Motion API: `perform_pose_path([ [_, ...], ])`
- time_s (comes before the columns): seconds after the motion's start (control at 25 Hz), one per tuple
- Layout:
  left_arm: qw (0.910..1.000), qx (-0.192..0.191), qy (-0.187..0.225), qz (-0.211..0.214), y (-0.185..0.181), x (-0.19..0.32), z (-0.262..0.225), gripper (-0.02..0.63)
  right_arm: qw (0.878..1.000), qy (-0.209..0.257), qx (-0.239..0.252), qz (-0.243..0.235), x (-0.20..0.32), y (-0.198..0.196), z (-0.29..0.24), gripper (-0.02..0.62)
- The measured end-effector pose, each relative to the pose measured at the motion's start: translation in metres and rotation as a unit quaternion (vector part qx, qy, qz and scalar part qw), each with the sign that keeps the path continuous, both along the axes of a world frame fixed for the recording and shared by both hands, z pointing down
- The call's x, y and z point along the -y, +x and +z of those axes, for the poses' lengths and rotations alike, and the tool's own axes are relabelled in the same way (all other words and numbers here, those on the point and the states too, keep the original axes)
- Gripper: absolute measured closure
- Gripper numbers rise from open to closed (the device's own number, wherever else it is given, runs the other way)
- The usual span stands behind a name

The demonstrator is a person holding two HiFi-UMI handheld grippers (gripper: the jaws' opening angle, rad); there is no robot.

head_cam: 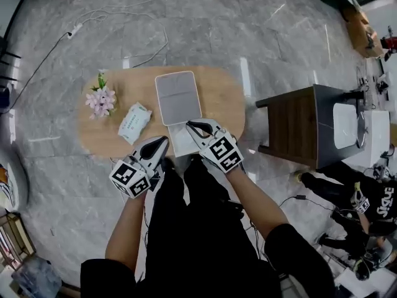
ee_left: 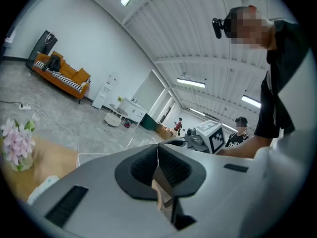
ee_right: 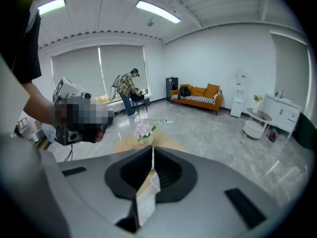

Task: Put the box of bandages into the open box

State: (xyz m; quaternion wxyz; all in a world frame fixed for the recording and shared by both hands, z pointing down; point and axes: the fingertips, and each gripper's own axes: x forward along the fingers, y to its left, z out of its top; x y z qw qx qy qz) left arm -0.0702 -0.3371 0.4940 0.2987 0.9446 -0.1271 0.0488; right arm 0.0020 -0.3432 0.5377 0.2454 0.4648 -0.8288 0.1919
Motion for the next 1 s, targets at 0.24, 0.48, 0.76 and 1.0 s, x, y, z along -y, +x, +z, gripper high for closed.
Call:
perform_pose_path([
  [0.24, 0.9972, -0.029, 0.069, 0.008, -0.016, 0.0, -0.107, 0.589, 0.994, 0.107, 0.034, -0.003, 0.002, -0.016, -0.137, 0.583],
  [0.48, 0.9899, -0.046, 0.133, 0.019, -0.036, -0.01, -0.184, 0.589, 0.973, 0.22, 0.067, -0.014, -0.03, -0.021, -0.257, 0.583],
  [0.76, 0.9835, -0.065, 0.166, 0.03, -0.065, -0.034, -0.227, 0.589, 0.958, 0.26, 0.119, 0.013, -0.08, -0.014, -0.31, 0.584],
  [1.0, 0.9769, -0.078, 0.194, 0.044, -0.084, -0.052, -0.242, 0.589, 0.935, 0.306, 0.178, 0.005, -0.124, -0.016, -0.325, 0.584],
])
